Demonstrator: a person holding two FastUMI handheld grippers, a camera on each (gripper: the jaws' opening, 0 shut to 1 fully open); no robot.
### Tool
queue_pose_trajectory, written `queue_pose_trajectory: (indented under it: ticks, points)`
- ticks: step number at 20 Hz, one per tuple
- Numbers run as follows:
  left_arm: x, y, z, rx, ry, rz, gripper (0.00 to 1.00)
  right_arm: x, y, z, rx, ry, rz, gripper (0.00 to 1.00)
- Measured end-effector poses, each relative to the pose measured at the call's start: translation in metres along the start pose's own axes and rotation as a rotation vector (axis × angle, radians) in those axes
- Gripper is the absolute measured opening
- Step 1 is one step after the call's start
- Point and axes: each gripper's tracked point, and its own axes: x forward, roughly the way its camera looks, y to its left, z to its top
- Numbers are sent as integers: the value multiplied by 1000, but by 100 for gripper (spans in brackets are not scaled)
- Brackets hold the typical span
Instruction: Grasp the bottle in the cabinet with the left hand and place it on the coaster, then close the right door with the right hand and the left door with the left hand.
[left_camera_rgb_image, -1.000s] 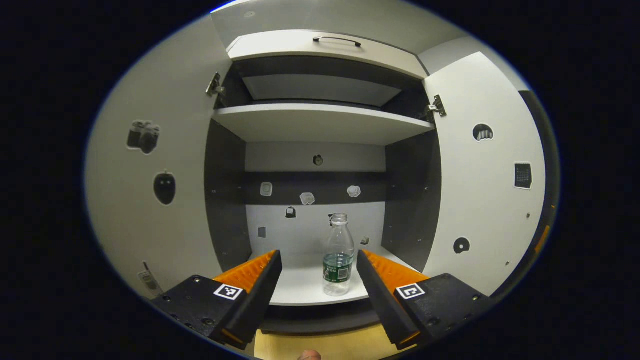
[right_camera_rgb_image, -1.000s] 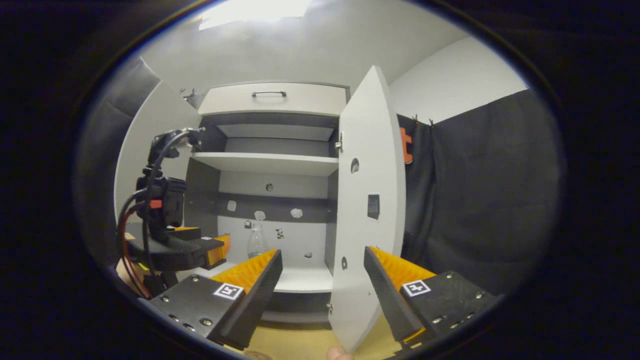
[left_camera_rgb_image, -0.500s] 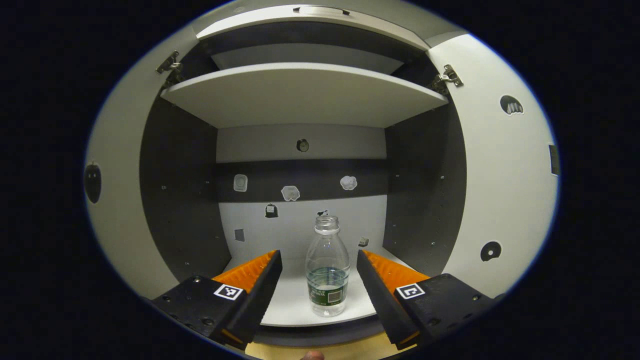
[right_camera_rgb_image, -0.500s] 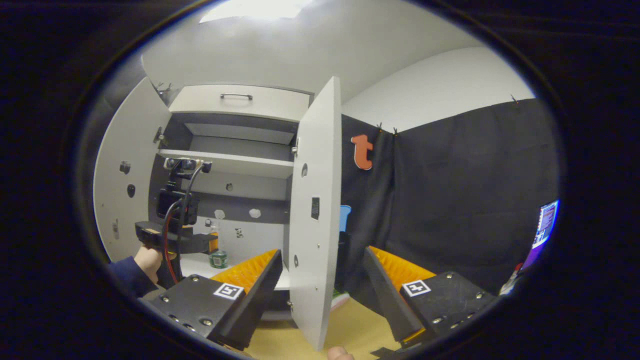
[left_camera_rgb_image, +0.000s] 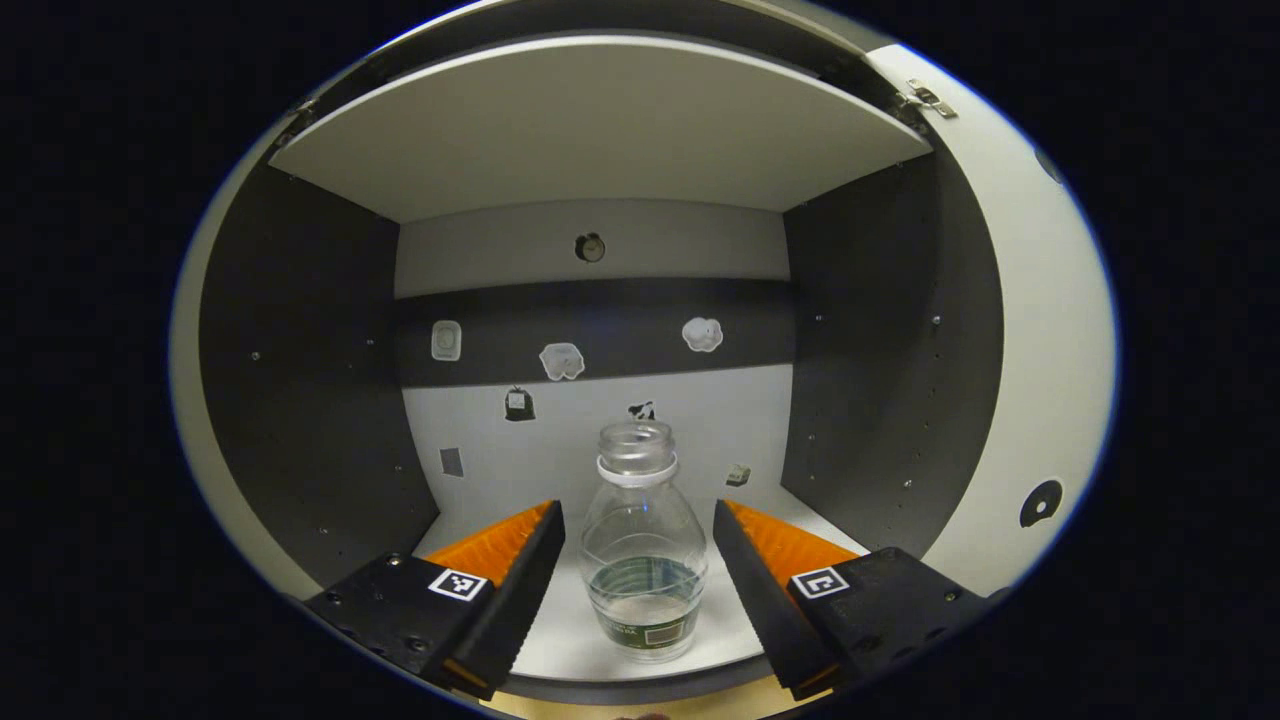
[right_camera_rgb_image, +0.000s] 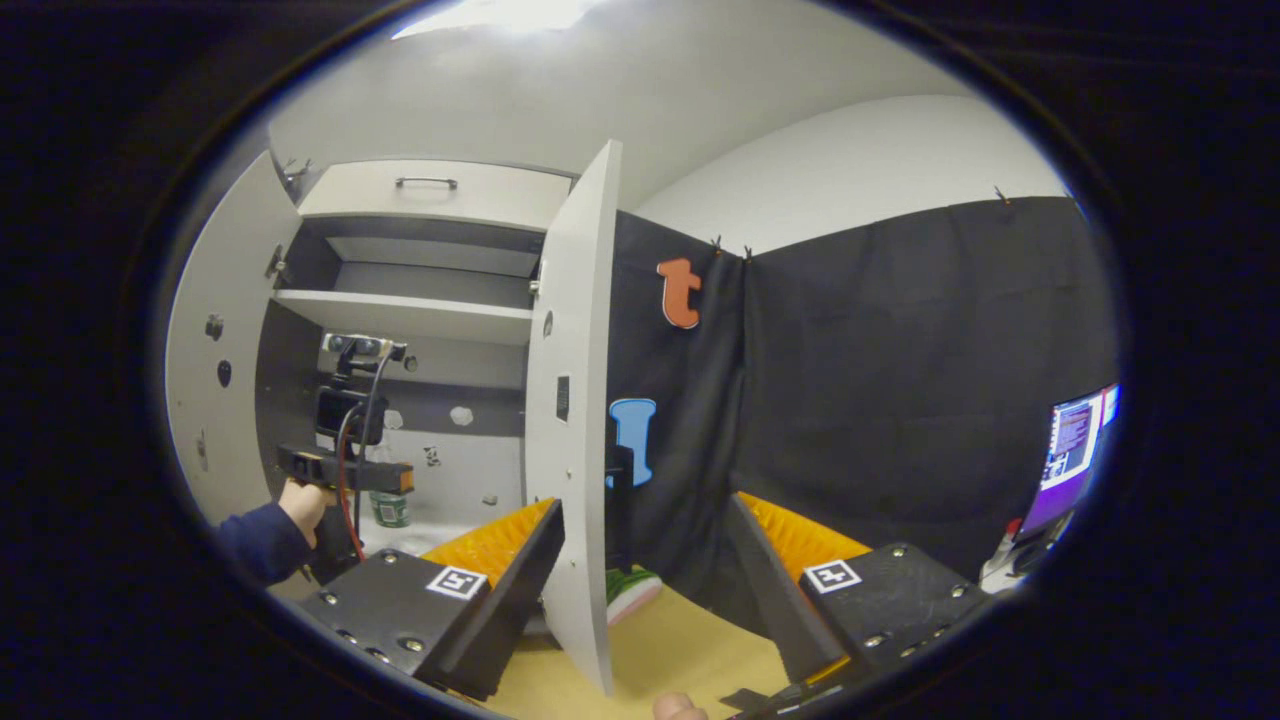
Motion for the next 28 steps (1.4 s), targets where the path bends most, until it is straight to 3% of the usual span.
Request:
queue_pose_trajectory:
  ticks: [3,4,6,16,18,28]
  points:
    - [7,-6,-8,-9,24,-13,90,3,3,1,-3,-5,19,100]
    - [11,-7,-5,-9,15,-15,80,3,2,0,-5,-5,22,99]
    - [6,-8,-7,-13,22,-24,77,4,-2,0,-3,-7,22,99]
    - [-91,-18,-2,-113,-22,-188,76,18,-29,-4,2,-5,60,100]
    - [-116,-11,-15,-132,-10,-193,76,26,-32,-2,0,-13,79,96]
    - [-201,16,-127,-160,102,-203,76,60,-36,12,-29,-82,133,99]
